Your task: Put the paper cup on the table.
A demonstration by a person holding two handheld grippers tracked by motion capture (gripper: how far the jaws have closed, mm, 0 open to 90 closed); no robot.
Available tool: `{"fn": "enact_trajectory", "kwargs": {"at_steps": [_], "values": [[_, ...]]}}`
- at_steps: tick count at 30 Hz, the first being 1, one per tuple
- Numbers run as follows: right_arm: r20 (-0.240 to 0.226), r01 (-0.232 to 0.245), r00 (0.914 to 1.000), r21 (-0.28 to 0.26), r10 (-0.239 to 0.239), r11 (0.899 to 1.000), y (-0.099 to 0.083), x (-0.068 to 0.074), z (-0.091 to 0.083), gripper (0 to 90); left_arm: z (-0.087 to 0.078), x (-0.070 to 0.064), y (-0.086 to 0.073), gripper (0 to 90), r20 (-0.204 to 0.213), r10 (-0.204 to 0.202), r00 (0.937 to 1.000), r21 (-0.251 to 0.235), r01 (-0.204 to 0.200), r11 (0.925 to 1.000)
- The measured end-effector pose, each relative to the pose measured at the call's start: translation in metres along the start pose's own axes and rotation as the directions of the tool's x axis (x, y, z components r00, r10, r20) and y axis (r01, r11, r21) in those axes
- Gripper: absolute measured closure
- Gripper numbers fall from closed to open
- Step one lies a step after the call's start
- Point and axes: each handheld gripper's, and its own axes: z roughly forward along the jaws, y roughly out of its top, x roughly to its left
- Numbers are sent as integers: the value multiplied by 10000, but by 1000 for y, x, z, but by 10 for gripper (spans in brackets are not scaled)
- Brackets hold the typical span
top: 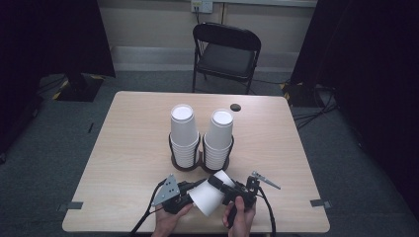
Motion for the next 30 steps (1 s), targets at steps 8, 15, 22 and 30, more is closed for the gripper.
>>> {"fn": "enact_trajectory", "kwargs": {"at_steps": [8,15,22,30], "values": [[196,419,9989,-54,-418,9991,4,0,-3,147,-3,1,2,861,103,-167,9998,419,162,9990],[288,846,9960,-174,-841,9963,8,1,-6,142,-5,3,3,862,209,-243,9995,814,225,9964],[216,1484,9889,-680,-1473,9866,15,2,-13,137,-12,6,5,862,282,-525,9982,1104,491,9927],[683,3254,9446,-696,-3209,9430,18,5,-24,127,-21,13,7,862,41,-489,9988,1299,480,9904]]}}
